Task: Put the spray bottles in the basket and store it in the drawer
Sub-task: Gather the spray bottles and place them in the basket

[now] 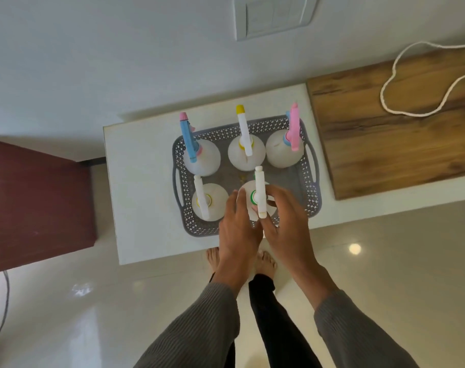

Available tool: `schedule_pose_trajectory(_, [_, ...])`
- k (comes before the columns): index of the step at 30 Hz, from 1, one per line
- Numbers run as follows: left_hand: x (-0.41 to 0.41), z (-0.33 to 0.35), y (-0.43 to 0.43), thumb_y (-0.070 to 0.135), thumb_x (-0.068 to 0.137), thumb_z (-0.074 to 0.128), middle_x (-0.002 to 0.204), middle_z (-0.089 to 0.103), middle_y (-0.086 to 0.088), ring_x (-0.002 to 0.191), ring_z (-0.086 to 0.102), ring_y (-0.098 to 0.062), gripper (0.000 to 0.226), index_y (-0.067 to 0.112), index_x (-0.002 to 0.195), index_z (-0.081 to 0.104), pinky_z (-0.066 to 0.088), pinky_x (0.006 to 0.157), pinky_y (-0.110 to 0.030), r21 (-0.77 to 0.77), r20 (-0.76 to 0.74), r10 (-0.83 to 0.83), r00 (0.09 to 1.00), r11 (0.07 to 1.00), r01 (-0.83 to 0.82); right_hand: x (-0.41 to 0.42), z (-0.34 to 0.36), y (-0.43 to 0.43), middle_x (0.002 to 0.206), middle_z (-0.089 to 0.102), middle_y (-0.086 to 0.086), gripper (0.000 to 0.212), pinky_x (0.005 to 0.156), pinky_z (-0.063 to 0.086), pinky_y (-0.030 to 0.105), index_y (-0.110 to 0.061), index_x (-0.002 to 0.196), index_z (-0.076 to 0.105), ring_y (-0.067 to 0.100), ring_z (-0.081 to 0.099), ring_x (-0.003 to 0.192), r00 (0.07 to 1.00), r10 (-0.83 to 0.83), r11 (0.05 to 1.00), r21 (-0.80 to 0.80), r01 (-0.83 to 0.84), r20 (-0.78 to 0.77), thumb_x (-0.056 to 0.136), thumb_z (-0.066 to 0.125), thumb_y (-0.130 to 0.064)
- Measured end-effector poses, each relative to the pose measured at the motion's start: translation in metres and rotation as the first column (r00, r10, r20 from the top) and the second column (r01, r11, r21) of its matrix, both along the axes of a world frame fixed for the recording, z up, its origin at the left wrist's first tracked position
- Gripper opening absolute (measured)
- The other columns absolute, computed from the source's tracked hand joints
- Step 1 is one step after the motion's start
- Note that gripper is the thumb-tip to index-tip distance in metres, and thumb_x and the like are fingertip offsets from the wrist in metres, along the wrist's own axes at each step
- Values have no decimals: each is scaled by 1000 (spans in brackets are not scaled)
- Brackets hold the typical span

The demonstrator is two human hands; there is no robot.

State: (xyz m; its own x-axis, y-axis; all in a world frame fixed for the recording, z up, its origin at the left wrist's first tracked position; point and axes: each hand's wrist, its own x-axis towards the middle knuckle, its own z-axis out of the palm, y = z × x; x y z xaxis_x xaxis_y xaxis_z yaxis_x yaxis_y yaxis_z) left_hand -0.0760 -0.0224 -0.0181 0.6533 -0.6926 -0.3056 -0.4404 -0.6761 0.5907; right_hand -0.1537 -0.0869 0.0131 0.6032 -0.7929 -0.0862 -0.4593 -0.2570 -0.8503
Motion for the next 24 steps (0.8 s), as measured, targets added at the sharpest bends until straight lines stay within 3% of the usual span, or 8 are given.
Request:
schedule_pose_trajectory(3, [6, -9, -7, 14, 79, 75, 142, 50, -8, 110, 63, -33, 71, 12, 142, 42, 57, 80, -46, 35, 2, 10, 1000, 999, -10, 5, -11, -7, 120, 63, 7, 33, 93, 48, 13, -7, 124, 59, 14, 59, 110, 1000, 7, 1000, 24, -7, -9, 92, 65, -15])
schedule_pose_trajectory(7, [10, -17, -13, 22, 84, 72, 144, 49, -6, 108, 64, -33, 68, 13, 144, 40, 53, 81, -44, 104, 12, 46, 999, 993, -47, 11, -20, -12, 120, 63, 7, 33, 93, 51, 20, -7, 124, 58, 16, 60, 110, 1000, 20, 999, 41, -19, -5, 92, 64, -13])
schedule_pose_trajectory(11, [11, -21, -12, 23, 84, 71, 142, 50, -6, 104, 65, -32, 67, 13, 143, 41, 53, 79, -42, 119, 10, 47, 999, 992, -48, 12, -28, -10, 120, 62, 5, 33, 92, 43, 5, -10, 124, 58, 11, 58, 109, 1000, 26, 998, 49, -26, -4, 93, 63, -15])
schedule_pose_trajectory(15, [11, -24, -12, 20, 85, 70, 143, 48, -7, 105, 64, -33, 65, 12, 143, 40, 56, 79, -46, 118, 3, 23, 1000, 993, -23, 10, -34, -7, 120, 63, 6, 36, 90, 39, -1, -10, 124, 58, 6, 56, 108, 1000, 10, 999, 32, -9, -22, 91, 64, -21])
schedule_pose_trajectory(24, [11, -30, -9, 18, 85, 71, 142, 49, -6, 107, 63, -28, 64, 10, 142, 42, 57, 78, -45, 116, 27, -2, 1000, 993, -1, 10, -38, -9, 123, 62, 7, 38, 89, 38, -2, -9, 127, 57, 13, 58, 112, 998, 41, 999, 25, -40, -41, 91, 67, -15])
